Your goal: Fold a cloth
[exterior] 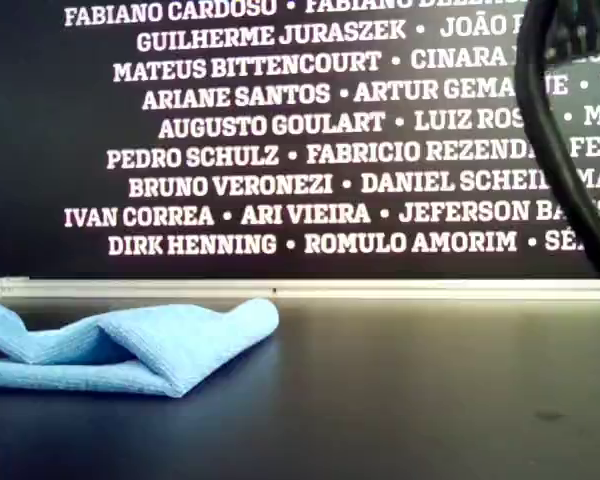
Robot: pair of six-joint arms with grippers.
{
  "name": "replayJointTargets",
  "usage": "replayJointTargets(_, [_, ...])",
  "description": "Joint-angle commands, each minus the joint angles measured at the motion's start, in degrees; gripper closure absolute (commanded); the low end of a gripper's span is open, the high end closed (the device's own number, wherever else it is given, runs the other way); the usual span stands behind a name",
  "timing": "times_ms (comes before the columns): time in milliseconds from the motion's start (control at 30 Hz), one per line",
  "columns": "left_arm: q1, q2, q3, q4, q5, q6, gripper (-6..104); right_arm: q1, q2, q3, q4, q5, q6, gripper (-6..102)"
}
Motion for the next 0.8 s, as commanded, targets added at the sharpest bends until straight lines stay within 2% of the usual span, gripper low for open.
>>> replayJointTargets(0, [1.23, 0.7, -0.7, 1.23, 0.26, -0.18, 56, 5.1, 2.37, 0.79, 3.96, -0.09, -0.18, 97])
replayJointTargets(100, [1.14, 0.7, -0.7, 7.65, 0.79, -0.18, 56, 6.24, 2.64, 0.79, 9.93, -0.44, -0.18, 97])
replayJointTargets(167, [1.14, 0.7, -0.7, 14.5, 0.79, -0.18, 56, 5.63, 2.64, 0.79, 14.5, -0.44, -0.18, 97])
replayJointTargets(200, [1.14, 0.7, -0.7, 18.19, 0.79, -0.18, 56, 5.45, 2.81, 0.79, 16.96, 0.44, -0.18, 97])
replayJointTargets(400, [1.23, 1.93, -0.7, 37.62, 0.79, -0.18, 56, 5.01, 3.43, 0.79, 31.03, 0.35, -0.18, 97])
replayJointTargets(600, [3.52, 2.02, -0.7, 38.76, 0.79, -0.44, 56, 0.7, 2.72, 0.79, 40.43, 0.35, -0.18, 97])
replayJointTargets(767, [4.13, 2.02, -0.7, 38.76, 0.88, -0.44, 56, 1.32, 2.55, 0.79, 47.9, 0.35, -0.18, 97])
